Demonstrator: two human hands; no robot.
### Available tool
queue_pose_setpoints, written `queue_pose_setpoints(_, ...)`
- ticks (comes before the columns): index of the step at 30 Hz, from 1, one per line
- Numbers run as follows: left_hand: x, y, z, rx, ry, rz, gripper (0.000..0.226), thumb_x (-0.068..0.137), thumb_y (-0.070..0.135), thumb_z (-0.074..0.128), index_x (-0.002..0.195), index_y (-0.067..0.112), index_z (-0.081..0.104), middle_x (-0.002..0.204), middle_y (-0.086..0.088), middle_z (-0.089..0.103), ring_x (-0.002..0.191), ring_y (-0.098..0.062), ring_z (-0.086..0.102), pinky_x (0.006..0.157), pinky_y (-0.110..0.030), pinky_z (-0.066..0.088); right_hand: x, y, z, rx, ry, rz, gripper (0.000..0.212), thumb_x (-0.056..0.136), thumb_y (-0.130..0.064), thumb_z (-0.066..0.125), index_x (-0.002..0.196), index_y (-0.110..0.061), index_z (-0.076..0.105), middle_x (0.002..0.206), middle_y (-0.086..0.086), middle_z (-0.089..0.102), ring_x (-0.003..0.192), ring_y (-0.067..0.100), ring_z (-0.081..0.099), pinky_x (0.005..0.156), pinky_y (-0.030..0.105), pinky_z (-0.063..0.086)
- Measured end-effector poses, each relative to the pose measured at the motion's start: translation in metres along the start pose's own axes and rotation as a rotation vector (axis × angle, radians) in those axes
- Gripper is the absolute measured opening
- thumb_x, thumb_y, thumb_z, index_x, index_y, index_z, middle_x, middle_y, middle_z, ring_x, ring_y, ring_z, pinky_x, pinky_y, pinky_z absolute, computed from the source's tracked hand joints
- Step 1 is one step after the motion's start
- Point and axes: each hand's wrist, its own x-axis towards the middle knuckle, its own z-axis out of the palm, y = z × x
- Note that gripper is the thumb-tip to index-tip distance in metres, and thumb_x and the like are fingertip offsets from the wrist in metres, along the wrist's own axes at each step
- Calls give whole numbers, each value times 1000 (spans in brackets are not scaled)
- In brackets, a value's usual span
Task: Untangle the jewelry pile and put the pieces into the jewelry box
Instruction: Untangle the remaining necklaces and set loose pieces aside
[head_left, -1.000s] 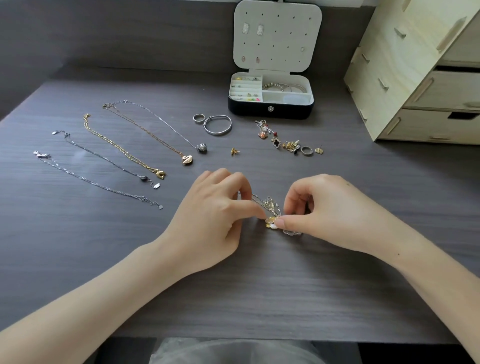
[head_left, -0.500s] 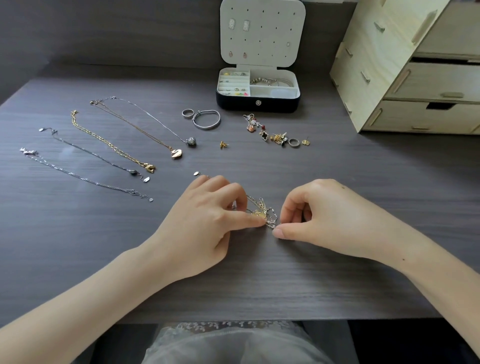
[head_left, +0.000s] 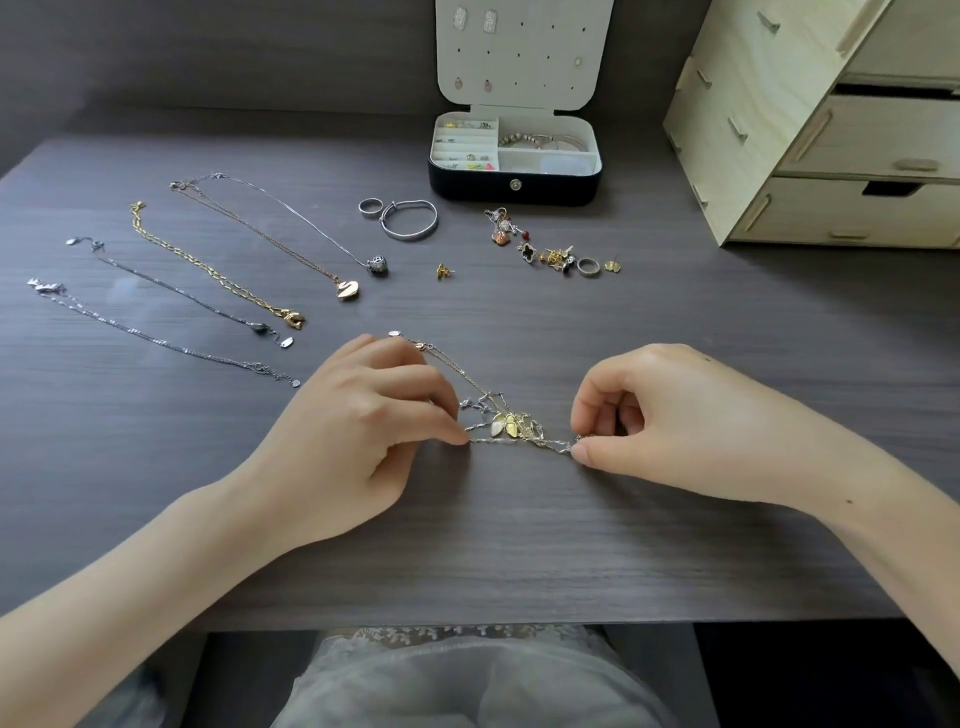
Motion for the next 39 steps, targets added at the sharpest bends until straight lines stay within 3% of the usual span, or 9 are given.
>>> queue_pose_setpoints(8,1,4,-5,-6,-16,-14,35,67,-1,31,63,15,62,78,7,63,71,-23,51,59,-37,35,-3,1,-2,-30,-47,-61,7,81,-25,63,79,-30,59,71,-13,56,71,-10,48,65,12,38)
queue_pose_setpoints(14,2,4,-7,44,-12,-82,26,61,7,28,54,16,52,72,7,60,68,-17,43,59,-33,30,-2,4,-3,-69,-55,-70,17,81,-15,58,83,-32,61,77,-14,53,77,-8,44,66,13,37)
queue_pose_setpoints(18,6,11,-6,39,37,-132,19,75,11,44,67,16,60,79,5,59,69,-22,48,61,-34,38,-2,4,-2,-64,-53,-89,3,82,-33,62,85,-32,61,84,-16,53,80,-3,46,69,13,37)
queue_pose_setpoints(21,12,18,2,15,-31,-94,15,83,31,57,80,20,66,86,4,59,76,-21,50,68,-33,41,-1,3,1,-48,-34,-84,13,79,-43,65,84,-32,61,84,-16,52,77,-3,46,66,12,35)
queue_pose_setpoints(25,18,19,12,-2,-103,-69,22,88,35,50,81,20,64,83,5,56,76,-17,46,67,-37,43,1,1,3,-21,-23,-70,9,80,-39,67,81,-32,62,83,-14,52,75,-2,46,65,13,36)
queue_pose_setpoints(30,18,19,15,118,-116,-25,28,93,34,41,81,19,61,80,4,55,76,-16,39,68,-34,34,2,3,3,12,-31,-63,9,79,-38,70,78,-32,63,82,-14,53,75,-5,46,65,13,36)
queue_pose_setpoints(33,22,15,12,5,-97,-105,25,92,37,40,81,21,56,81,7,55,75,-12,38,70,-29,33,2,4,3,27,-29,-67,9,79,-37,70,77,-32,64,81,-14,54,77,-8,46,65,12,37)
queue_pose_setpoints(36,35,11,1,-210,-123,-324,14,93,38,40,80,33,44,77,17,51,77,-3,43,69,-19,33,2,4,3,29,-29,-68,8,79,-36,70,77,-30,65,80,-14,54,78,-10,45,65,11,37)
queue_pose_setpoints(39,52,5,-6,-295,-192,-449,21,99,26,39,79,29,42,77,17,59,69,-1,49,63,-21,35,2,4,2,22,-34,-71,9,80,-37,70,75,-31,65,80,-14,53,76,-10,45,63,10,36)
